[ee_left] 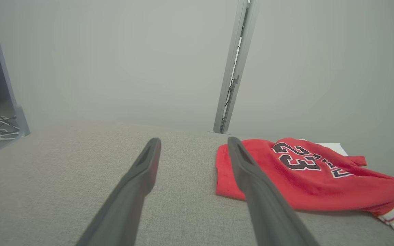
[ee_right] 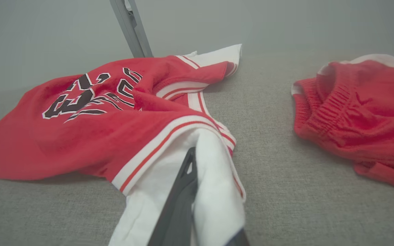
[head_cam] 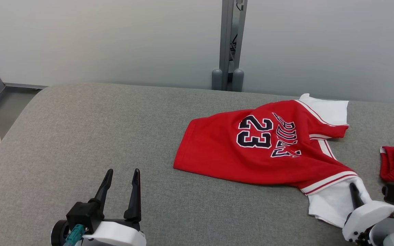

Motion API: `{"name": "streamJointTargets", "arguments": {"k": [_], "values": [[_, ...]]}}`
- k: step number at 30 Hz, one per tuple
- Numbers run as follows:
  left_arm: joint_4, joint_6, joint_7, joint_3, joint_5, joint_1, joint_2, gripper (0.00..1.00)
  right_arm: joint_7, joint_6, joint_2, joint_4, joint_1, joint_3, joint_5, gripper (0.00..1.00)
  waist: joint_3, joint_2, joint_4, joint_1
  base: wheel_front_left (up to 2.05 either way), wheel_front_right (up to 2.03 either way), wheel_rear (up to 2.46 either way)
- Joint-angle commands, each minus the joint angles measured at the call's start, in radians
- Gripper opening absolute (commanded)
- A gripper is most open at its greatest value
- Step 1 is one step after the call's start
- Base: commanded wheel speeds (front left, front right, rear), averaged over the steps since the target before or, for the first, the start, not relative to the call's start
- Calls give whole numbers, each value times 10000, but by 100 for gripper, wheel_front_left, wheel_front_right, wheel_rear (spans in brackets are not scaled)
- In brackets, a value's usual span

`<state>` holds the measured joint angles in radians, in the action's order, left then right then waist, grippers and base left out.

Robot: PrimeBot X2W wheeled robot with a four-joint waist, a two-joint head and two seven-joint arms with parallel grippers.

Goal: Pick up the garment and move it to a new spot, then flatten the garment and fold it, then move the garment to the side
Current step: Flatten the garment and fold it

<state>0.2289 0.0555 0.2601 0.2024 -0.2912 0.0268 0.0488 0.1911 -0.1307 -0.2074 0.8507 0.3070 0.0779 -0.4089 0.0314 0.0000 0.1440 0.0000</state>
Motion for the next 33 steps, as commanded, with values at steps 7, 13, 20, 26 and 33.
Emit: {"name": "streamJointTargets", "arguments": {"k": [7, 13, 20, 26, 33], "values": [[-3, 90, 36, 8, -77, -65, 40, 100, -905, -3, 606, -292, -446, -337, 656, 100, 175, 0, -163, 0, 0, 0, 0], [-54, 93, 37, -113, -63, -93, 37, 100, -945, -3, 830, -1598, -717, -900, 1367, 100, 326, 0, -467, 0, 0, 0, 0], [-123, 137, 37, -79, -164, 38, 40, 100, -907, -3, 1162, -4544, -1185, -1405, 2512, 100, 348, 0, -853, 0, 0, 0, 0], [-72, 139, 37, -37, -285, 243, 35, 100, -517, -3, 1377, -5776, -1635, -1033, 2247, 100, 245, 0, -1104, 0, 0, 0, 0], [292, 337, 35, -158, -304, 425, 34, 100, -12, -3, 1394, -5831, -2055, -114, 1982, 100, 6, 0, -1484, 0, 0, 0, 0]]}}
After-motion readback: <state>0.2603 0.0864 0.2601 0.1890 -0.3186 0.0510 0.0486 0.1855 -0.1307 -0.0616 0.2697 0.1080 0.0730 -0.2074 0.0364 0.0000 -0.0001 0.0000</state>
